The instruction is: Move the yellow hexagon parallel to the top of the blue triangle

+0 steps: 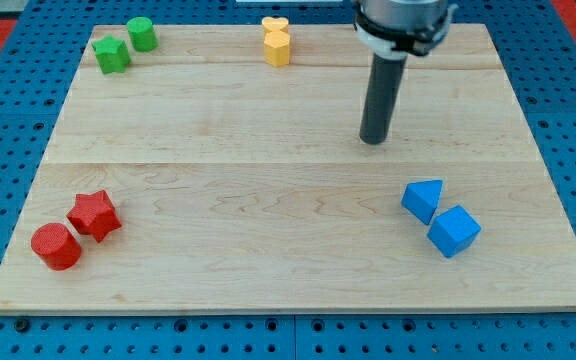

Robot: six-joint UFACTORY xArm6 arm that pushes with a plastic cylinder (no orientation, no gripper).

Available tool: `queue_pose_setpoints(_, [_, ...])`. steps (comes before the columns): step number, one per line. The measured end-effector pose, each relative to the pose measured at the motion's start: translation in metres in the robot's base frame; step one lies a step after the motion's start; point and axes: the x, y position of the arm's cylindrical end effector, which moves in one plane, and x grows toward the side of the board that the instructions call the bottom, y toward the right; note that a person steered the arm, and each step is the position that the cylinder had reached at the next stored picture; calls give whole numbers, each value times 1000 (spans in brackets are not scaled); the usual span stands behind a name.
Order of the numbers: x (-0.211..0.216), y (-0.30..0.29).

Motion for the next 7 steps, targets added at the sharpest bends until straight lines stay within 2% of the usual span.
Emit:
queue_pose_setpoints(1, [-31, -4])
queue_pose_setpoints(2, [-51, 17])
queue_pose_setpoints(3, [-121, 28])
queue_pose_setpoints(4, [-184, 8])
queue_pose_setpoints(5, [-199, -4])
queue_pose_setpoints(7, [-199, -29])
